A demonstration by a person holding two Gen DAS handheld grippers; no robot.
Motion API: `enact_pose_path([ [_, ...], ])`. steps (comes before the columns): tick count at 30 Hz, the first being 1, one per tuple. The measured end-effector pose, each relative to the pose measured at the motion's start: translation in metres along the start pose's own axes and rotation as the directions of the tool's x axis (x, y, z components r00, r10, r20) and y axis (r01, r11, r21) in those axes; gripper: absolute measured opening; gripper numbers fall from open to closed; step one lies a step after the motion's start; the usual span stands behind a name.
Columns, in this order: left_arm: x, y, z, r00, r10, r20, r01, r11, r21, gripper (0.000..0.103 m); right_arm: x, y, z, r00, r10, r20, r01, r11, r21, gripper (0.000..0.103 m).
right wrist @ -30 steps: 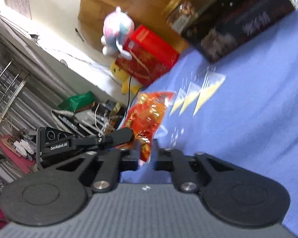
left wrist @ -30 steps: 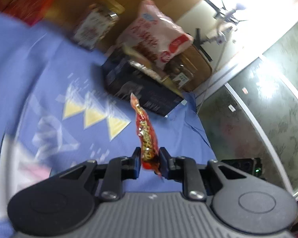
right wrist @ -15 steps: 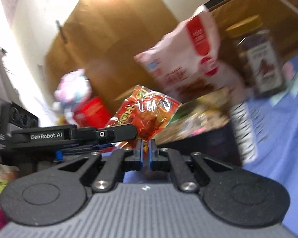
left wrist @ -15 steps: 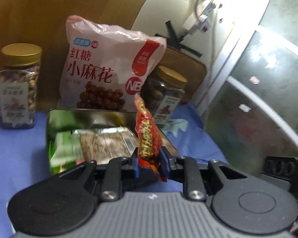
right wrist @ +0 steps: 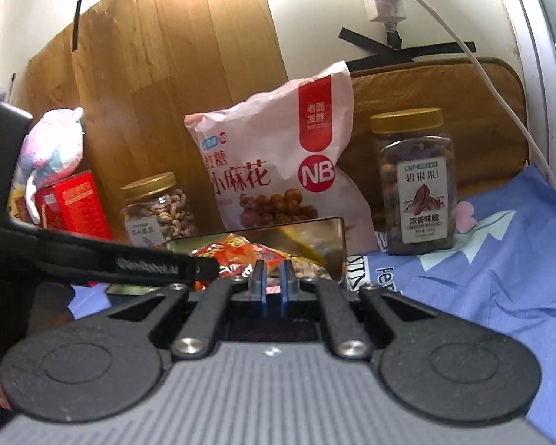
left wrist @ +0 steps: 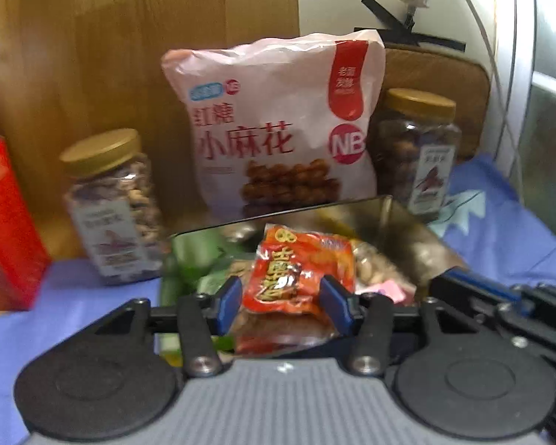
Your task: Organize snacks
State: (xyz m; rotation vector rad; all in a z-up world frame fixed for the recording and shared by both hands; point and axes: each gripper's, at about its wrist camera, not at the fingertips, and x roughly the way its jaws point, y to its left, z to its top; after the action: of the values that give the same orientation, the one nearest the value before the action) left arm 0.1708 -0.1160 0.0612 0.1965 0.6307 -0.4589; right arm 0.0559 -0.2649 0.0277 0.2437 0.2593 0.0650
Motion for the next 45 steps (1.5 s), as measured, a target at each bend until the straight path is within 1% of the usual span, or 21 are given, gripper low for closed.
enact_pose_path([
  [3,-0.015,-0.003,-0.006,1.000,0.012,0.005,-0.012,1.000,0.009,0.048,-0.012,0.011,-0.003,1.000,0.014,0.003,-0.014,1.000,0.019,0.015],
  [4,-0.022,-0.004,-0.009,0.999,0.035,0.016,-0.035,0.999,0.013,0.048,-0.017,0.014,-0.005,1.000,0.019,0.001,-0.019,1.000,0.024,0.018],
  [5,-0.027,-0.004,-0.011,0.998,0.056,0.023,-0.057,0.998,0.019,0.048,-0.021,0.018,-0.007,1.000,0.025,-0.002,-0.025,0.999,0.029,0.023],
  [7,-0.038,-0.001,-0.016,0.997,0.073,0.019,-0.073,0.997,0.014,0.049,-0.031,0.025,-0.012,0.999,0.036,-0.003,-0.036,0.998,0.045,0.026],
  [10,-0.052,0.004,-0.028,0.996,0.084,-0.007,-0.084,0.996,-0.008,0.049,-0.048,0.034,-0.021,0.998,0.054,-0.009,-0.054,0.997,0.060,0.026],
  [13,-0.067,0.006,-0.043,0.995,0.096,-0.015,-0.096,0.995,-0.015,0.049,-0.062,0.039,-0.029,0.997,0.076,-0.024,-0.074,0.993,0.094,0.026],
  [19,-0.092,0.010,-0.074,0.993,0.106,-0.048,-0.108,0.994,-0.035,0.051,-0.080,0.048,-0.043,0.991,0.115,-0.070,-0.104,0.983,0.150,0.026],
  [20,-0.095,0.010,-0.078,0.993,0.108,-0.054,-0.110,0.993,-0.035,0.053,-0.082,0.049,-0.044,0.990,0.120,-0.074,-0.108,0.982,0.157,0.026],
  [24,-0.105,0.010,-0.096,0.990,0.116,-0.076,-0.119,0.992,-0.036,0.053,-0.090,0.053,-0.051,0.985,0.144,-0.098,-0.124,0.974,0.190,0.026],
  [27,-0.110,0.009,-0.106,0.990,0.112,-0.090,-0.116,0.992,-0.044,0.054,-0.096,0.055,-0.055,0.983,0.147,-0.108,-0.124,0.972,0.199,0.029],
  [29,-0.115,0.007,-0.112,0.989,0.114,-0.090,-0.119,0.992,-0.043,0.057,-0.099,0.054,-0.057,0.982,0.153,-0.114,-0.126,0.968,0.216,0.031],
  [33,-0.121,0.003,-0.122,0.989,0.112,-0.096,-0.116,0.993,-0.036,0.058,-0.105,0.052,-0.061,0.979,0.157,-0.128,-0.121,0.960,0.252,0.032],
  [35,-0.123,0.000,-0.127,0.990,0.103,-0.100,-0.107,0.994,-0.034,0.060,-0.107,0.052,-0.063,0.978,0.155,-0.137,-0.114,0.956,0.271,0.036],
  [36,-0.125,-0.002,-0.129,0.990,0.098,-0.103,-0.102,0.994,-0.034,0.061,-0.108,0.051,-0.065,0.978,0.155,-0.140,-0.110,0.953,0.281,0.036],
  [38,-0.128,-0.004,-0.132,0.990,0.092,-0.104,-0.096,0.995,-0.036,0.064,-0.112,0.052,-0.066,0.978,0.151,-0.142,-0.105,0.952,0.288,0.037],
  [39,-0.129,-0.005,-0.133,0.990,0.092,-0.105,-0.096,0.995,-0.037,0.068,-0.114,0.053,-0.067,0.979,0.147,-0.140,-0.102,0.952,0.287,0.037],
  [40,-0.131,-0.006,-0.134,0.990,0.093,-0.103,-0.098,0.995,-0.037,0.082,-0.117,0.054,-0.067,0.980,0.144,-0.136,-0.100,0.953,0.287,0.038],
  [41,-0.134,-0.008,-0.136,0.991,0.097,-0.093,-0.101,0.994,-0.035,0.089,-0.118,0.054,-0.066,0.981,0.142,-0.132,-0.099,0.953,0.287,0.043],
  [42,-0.136,-0.010,-0.137,0.991,0.105,-0.079,-0.107,0.994,-0.028,0.095,-0.121,0.055,-0.066,0.982,0.138,-0.125,-0.097,0.953,0.286,0.044],
  [43,-0.139,-0.013,-0.137,0.991,0.121,-0.064,-0.122,0.992,-0.014,0.097,-0.123,0.056,-0.066,0.984,0.133,-0.118,-0.095,0.954,0.284,0.046],
  [45,-0.144,-0.016,-0.138,0.990,0.133,-0.051,-0.133,0.991,0.002,0.101,-0.127,0.058,-0.065,0.987,0.124,-0.105,-0.091,0.958,0.271,0.046],
])
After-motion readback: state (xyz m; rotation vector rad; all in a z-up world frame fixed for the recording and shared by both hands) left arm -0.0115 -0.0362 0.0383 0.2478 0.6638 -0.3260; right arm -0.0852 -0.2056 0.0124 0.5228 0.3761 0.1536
